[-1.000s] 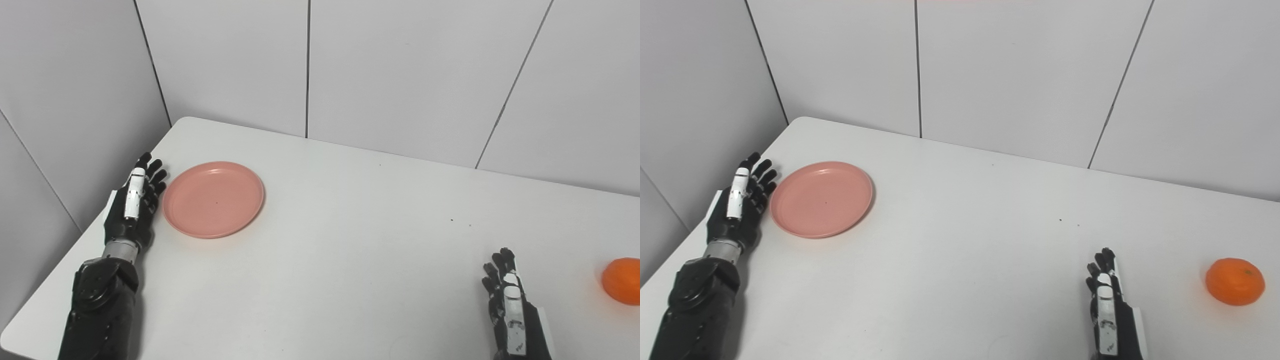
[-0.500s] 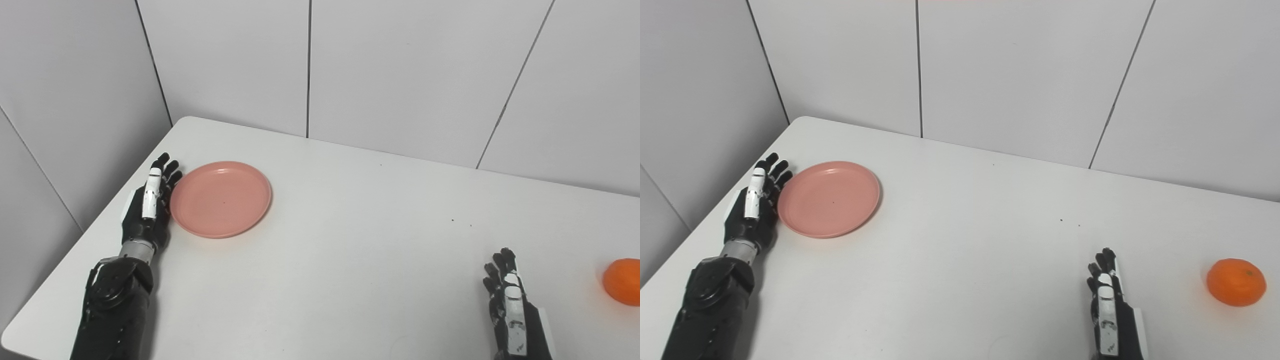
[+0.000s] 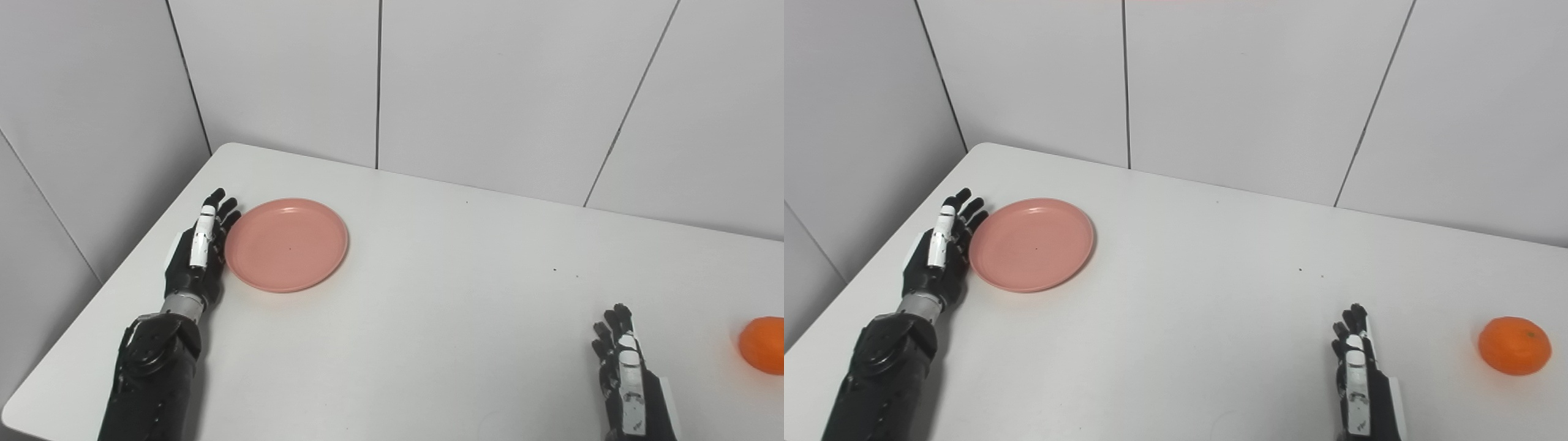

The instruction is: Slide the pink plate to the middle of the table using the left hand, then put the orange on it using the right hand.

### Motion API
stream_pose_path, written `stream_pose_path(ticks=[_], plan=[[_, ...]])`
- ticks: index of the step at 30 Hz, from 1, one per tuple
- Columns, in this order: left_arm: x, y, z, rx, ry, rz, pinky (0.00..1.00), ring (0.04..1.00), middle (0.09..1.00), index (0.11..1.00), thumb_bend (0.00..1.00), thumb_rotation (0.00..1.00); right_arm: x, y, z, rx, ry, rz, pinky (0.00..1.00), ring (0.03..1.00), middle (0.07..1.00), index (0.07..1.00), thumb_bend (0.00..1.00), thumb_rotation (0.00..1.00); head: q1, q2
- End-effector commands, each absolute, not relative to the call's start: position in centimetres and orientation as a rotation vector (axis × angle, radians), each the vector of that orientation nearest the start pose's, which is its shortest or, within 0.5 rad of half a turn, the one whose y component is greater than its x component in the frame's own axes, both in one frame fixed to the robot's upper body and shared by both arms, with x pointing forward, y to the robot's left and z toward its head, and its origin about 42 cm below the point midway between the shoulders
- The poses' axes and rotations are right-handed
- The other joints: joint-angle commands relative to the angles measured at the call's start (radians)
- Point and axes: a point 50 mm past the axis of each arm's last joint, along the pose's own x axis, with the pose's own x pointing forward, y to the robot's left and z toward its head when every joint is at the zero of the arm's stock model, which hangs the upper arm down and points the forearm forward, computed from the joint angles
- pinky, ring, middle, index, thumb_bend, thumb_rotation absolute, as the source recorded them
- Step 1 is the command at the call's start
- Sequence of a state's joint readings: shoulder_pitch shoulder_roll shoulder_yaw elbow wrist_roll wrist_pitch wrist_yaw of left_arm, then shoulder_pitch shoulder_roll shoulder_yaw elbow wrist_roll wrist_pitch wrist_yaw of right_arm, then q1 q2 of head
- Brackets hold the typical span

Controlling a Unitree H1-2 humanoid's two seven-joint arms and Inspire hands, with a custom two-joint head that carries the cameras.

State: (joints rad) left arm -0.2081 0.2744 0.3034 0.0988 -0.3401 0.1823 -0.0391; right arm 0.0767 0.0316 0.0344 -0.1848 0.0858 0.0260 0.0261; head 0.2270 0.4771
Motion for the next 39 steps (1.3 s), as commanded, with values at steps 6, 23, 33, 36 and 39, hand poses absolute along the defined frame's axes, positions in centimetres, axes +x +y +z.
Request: stream_pose_path(ticks=[6,23,33,36,39], plan=[[35.3,34.2,17.2,-0.130,-0.051,0.115,0.94,0.944,0.948,0.931,0.37,1.00,26.1,-19.3,13.8,0.124,-0.164,0.047,1.00,0.971,0.982,0.984,0.19,1.00,-0.006,0.005],[35.9,29.1,17.2,-0.087,-0.015,-0.005,0.92,0.930,0.939,0.919,0.38,0.95,26.0,-18.9,14.1,0.107,-0.158,0.048,0.98,0.965,0.979,0.985,0.19,1.00,-0.020,0.021],[36.0,27.4,16.8,-0.082,-0.001,-0.061,0.92,0.933,0.941,0.927,0.38,0.94,26.0,-18.8,14.3,0.117,-0.158,0.047,0.99,0.969,0.981,0.983,0.20,1.00,-0.035,0.033],[36.2,26.6,16.7,-0.076,0.006,-0.077,0.91,0.928,0.938,0.926,0.41,0.95,26.0,-18.7,14.3,0.108,-0.159,0.046,0.98,0.965,0.977,0.980,0.21,1.00,-0.039,0.037],[36.3,25.9,16.6,-0.082,0.013,-0.092,0.90,0.924,0.937,0.926,0.40,0.97,26.0,-18.7,14.4,0.106,-0.156,0.045,0.98,0.963,0.978,0.981,0.21,1.00,-0.045,0.039]])
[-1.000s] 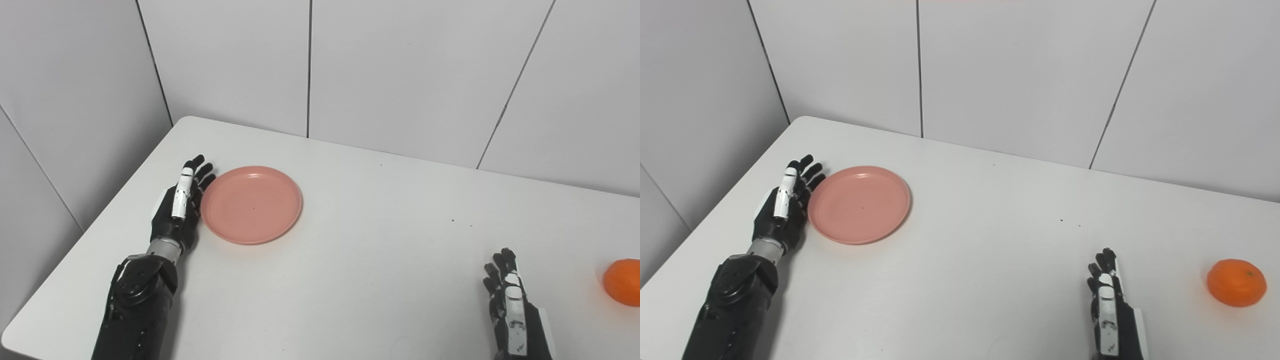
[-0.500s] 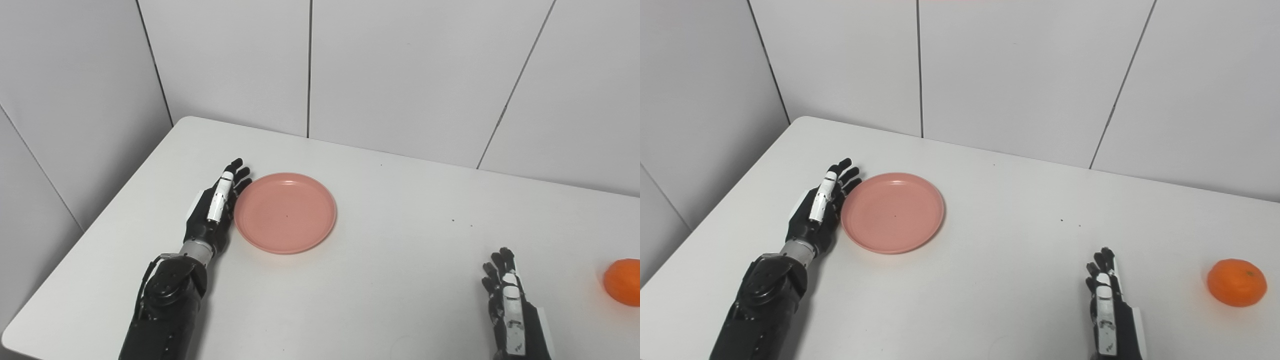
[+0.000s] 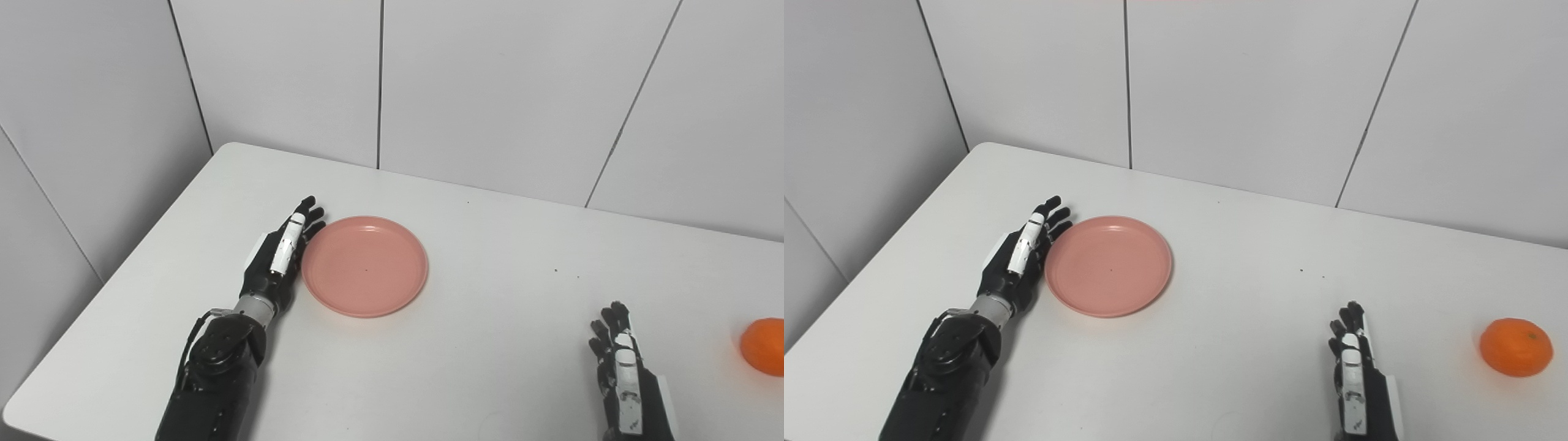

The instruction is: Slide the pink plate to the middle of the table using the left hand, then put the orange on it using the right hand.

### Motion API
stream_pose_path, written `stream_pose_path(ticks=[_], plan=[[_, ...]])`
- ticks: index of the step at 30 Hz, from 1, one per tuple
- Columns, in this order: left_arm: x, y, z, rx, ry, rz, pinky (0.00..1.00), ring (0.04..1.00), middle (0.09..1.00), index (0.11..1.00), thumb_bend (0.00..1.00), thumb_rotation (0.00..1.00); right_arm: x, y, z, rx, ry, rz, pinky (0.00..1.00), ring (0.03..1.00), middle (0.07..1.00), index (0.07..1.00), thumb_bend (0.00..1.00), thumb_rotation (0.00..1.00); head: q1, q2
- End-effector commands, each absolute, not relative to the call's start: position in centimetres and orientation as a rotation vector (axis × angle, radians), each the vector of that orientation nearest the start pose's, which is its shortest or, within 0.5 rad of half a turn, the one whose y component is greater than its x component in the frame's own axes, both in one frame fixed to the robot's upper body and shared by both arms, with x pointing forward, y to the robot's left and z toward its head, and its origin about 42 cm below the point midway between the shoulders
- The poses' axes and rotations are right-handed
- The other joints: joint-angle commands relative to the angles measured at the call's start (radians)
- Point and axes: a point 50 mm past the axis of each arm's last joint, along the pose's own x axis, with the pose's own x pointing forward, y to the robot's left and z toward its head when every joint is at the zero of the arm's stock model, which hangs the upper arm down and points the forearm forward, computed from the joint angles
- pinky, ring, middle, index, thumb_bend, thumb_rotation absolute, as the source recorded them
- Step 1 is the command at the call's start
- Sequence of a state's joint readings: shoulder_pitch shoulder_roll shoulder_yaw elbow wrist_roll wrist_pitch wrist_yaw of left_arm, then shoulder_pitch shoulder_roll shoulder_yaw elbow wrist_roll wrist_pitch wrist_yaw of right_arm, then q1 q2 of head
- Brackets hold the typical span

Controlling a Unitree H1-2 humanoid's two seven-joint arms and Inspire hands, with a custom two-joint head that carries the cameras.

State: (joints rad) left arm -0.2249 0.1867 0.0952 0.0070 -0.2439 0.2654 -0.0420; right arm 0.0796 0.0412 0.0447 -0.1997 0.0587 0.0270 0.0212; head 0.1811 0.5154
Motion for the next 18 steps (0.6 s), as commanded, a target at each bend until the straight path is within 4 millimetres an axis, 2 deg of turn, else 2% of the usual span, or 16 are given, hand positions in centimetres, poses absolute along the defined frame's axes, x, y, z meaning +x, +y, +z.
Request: stream_pose_path(ticks=[1,7,11,18], plan=[[36.3,25.7,16.6,-0.088,0.018,-0.097,0.90,0.923,0.935,0.925,0.40,0.97,26.0,-18.6,14.4,0.105,-0.157,0.045,0.98,0.960,0.975,0.978,0.21,1.00,-0.003,0.005],[36.5,24.4,16.4,-0.099,0.024,-0.132,0.91,0.925,0.933,0.909,0.39,0.96,25.9,-18.5,14.6,0.122,-0.164,0.043,0.98,0.959,0.974,0.978,0.20,1.00,-0.017,0.015],[36.5,23.6,16.4,-0.102,0.028,-0.153,0.92,0.929,0.937,0.911,0.37,1.00,26.0,-18.3,14.5,0.115,-0.171,0.041,0.98,0.959,0.974,0.974,0.21,1.00,-0.026,0.014],[36.2,22.2,16.3,-0.082,0.042,-0.178,0.91,0.926,0.934,0.912,0.39,1.00,26.0,-18.1,14.5,0.119,-0.160,0.035,0.97,0.955,0.970,0.968,0.21,1.00,-0.042,0.020]])
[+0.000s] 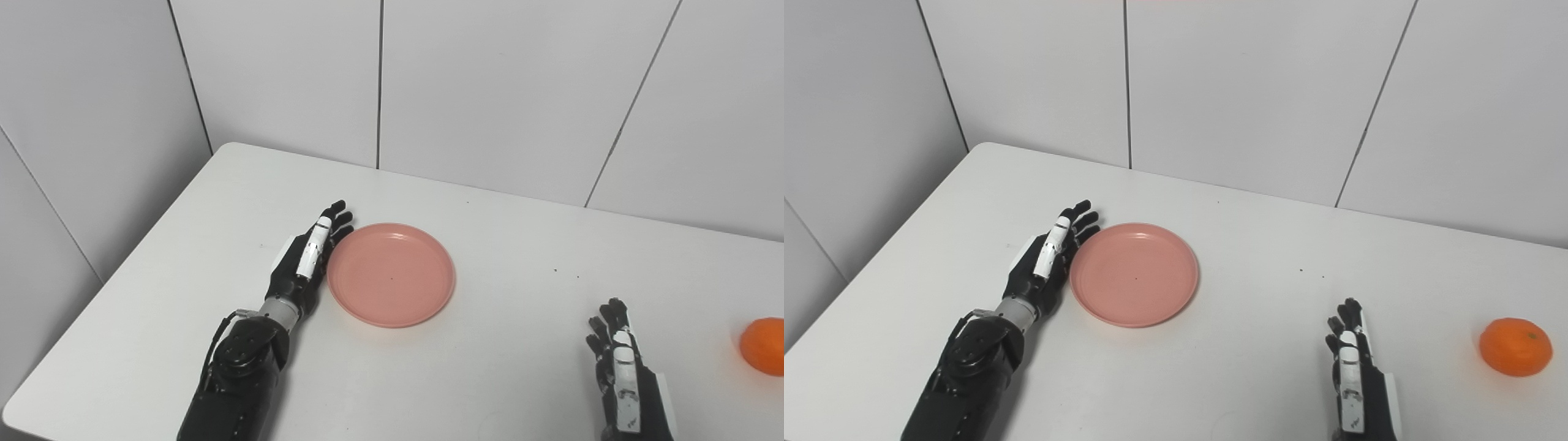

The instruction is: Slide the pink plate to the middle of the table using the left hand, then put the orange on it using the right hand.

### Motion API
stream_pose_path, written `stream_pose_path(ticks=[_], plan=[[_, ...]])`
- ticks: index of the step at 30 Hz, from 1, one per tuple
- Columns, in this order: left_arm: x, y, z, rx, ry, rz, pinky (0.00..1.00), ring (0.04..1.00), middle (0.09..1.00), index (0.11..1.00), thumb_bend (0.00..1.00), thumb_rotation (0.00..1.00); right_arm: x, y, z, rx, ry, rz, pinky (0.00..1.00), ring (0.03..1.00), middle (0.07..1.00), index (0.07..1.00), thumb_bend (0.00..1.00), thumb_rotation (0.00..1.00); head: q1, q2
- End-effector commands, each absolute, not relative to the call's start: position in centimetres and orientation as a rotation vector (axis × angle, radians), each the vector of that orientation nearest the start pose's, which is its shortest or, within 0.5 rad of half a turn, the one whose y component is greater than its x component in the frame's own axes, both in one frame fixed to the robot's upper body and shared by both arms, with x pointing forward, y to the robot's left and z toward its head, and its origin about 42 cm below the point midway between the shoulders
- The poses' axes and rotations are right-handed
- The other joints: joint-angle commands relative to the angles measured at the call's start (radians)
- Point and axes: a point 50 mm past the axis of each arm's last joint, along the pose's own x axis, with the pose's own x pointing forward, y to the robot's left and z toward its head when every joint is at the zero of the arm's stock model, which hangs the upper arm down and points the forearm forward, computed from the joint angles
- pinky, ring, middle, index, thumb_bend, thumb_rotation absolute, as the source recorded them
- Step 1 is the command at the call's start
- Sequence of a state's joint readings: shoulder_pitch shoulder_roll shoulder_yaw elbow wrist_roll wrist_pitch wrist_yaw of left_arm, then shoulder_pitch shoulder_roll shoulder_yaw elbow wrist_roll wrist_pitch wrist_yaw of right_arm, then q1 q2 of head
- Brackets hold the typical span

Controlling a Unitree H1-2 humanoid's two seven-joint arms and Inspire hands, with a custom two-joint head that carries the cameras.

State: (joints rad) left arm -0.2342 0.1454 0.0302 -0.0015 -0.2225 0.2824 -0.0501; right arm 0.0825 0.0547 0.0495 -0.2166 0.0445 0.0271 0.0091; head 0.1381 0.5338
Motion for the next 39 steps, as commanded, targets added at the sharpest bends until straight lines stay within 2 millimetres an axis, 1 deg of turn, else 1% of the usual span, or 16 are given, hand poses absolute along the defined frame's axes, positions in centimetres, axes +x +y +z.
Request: stream_pose_path(ticks=[1,13,23,26,39], plan=[[36.1,22.0,16.3,-0.082,0.045,-0.181,0.91,0.926,0.933,0.912,0.39,1.00,26.0,-18.1,14.5,0.113,-0.162,0.035,0.97,0.954,0.968,0.967,0.21,1.00,0.001,0.001],[35.3,19.1,15.5,-0.091,0.078,-0.251,0.91,0.925,0.935,0.931,0.38,1.00,26.2,-17.7,14.5,0.116,-0.159,0.023,0.96,0.946,0.960,0.962,0.22,1.00,-0.033,0.019],[34.3,16.9,15.4,-0.127,0.075,-0.292,0.91,0.924,0.932,0.930,0.38,1.00,26.2,-17.5,14.6,0.108,-0.153,0.024,0.96,0.951,0.964,0.963,0.24,1.00,-0.057,0.035],[33.6,16.1,15.4,-0.148,0.084,-0.295,0.91,0.924,0.934,0.930,0.39,1.00,26.2,-17.3,14.7,0.108,-0.153,0.019,0.95,0.946,0.960,0.958,0.24,1.00,-0.069,0.043],[31.9,14.3,15.7,-0.193,0.098,-0.329,0.93,0.930,0.936,0.931,0.40,1.00,26.5,-17.0,15.0,0.105,-0.155,0.014,0.96,0.946,0.960,0.956,0.22,1.00,-0.084,0.068]])
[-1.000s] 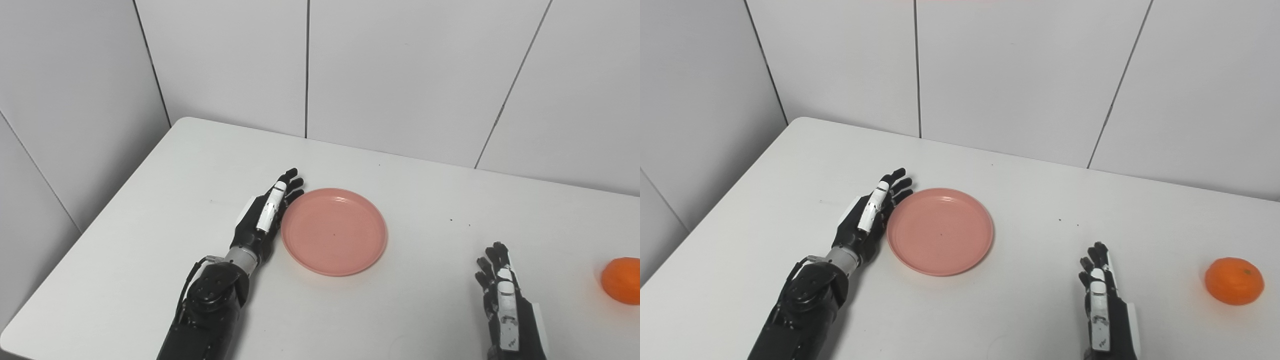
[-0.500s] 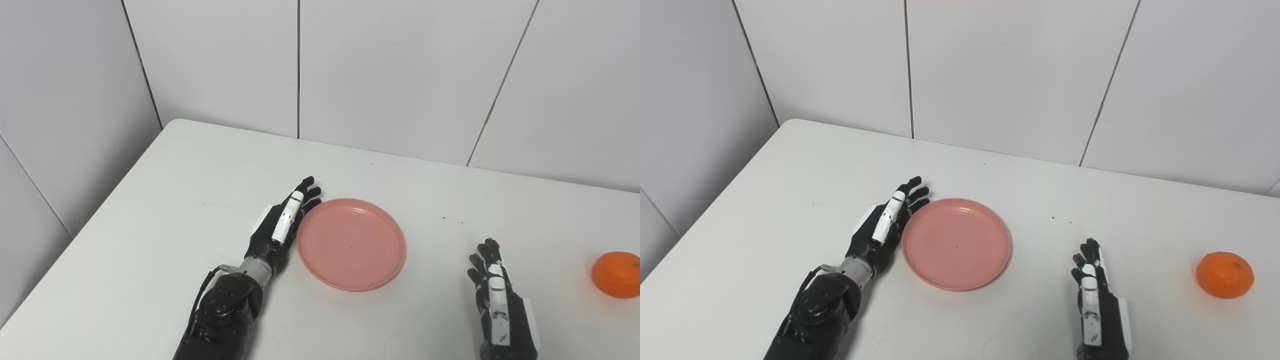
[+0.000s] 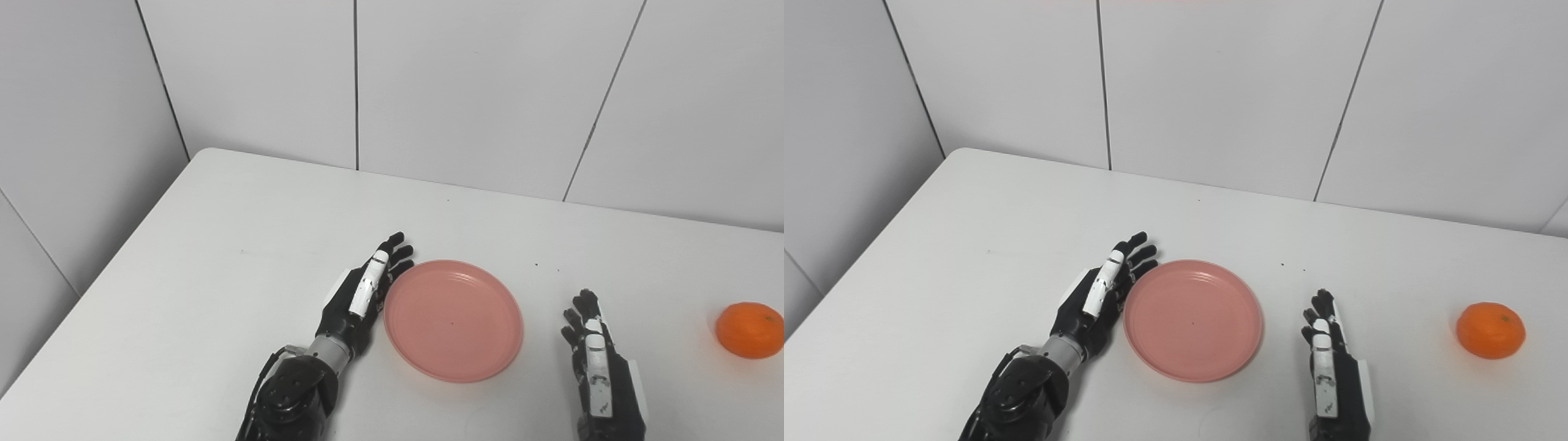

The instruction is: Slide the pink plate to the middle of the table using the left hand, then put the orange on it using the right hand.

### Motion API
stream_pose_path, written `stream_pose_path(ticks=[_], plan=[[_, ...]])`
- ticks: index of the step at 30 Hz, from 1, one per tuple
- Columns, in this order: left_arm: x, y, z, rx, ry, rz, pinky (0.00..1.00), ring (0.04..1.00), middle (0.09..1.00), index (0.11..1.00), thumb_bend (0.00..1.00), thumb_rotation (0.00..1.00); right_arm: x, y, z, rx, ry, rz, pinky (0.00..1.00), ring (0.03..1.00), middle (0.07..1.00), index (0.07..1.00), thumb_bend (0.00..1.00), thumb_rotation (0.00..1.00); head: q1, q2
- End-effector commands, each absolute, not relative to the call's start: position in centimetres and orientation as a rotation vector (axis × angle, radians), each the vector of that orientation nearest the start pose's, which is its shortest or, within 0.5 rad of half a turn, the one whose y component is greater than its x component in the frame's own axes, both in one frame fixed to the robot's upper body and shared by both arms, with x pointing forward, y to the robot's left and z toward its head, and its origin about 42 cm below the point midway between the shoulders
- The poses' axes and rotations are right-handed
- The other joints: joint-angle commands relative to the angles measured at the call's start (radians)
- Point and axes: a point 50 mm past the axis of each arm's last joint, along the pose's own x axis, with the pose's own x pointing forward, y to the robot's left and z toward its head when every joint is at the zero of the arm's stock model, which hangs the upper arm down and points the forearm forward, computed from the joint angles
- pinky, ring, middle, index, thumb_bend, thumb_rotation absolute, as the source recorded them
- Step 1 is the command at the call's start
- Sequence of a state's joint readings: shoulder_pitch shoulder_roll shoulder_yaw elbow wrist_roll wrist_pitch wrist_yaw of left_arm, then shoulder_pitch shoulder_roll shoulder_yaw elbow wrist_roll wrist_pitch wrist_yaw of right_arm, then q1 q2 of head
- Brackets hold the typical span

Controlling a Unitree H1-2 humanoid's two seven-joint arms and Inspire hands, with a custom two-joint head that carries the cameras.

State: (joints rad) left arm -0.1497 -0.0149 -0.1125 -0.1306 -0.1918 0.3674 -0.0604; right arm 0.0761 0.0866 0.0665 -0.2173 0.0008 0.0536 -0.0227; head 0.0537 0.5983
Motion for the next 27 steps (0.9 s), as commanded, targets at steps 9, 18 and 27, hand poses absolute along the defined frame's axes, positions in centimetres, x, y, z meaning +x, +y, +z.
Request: stream_pose_path(ticks=[9,18,27], plan=[[31.3,14.1,15.6,-0.204,0.103,-0.337,0.94,0.933,0.941,0.934,0.40,1.00,26.5,-16.7,15.2,0.099,-0.148,0.010,0.94,0.940,0.954,0.956,0.21,1.00,-0.017,0.021],[31.2,13.9,15.3,-0.209,0.109,-0.329,0.95,0.937,0.941,0.935,0.40,1.00,26.8,-16.9,15.3,0.091,-0.144,-0.004,0.94,0.939,0.952,0.953,0.22,1.00,-0.031,0.030],[31.3,14.9,15.6,-0.216,0.110,-0.315,0.96,0.950,0.954,0.952,0.40,1.00,27.5,-17.3,16.8,0.078,-0.147,-0.026,0.91,0.922,0.936,0.936,0.23,0.99,-0.152,0.058]])
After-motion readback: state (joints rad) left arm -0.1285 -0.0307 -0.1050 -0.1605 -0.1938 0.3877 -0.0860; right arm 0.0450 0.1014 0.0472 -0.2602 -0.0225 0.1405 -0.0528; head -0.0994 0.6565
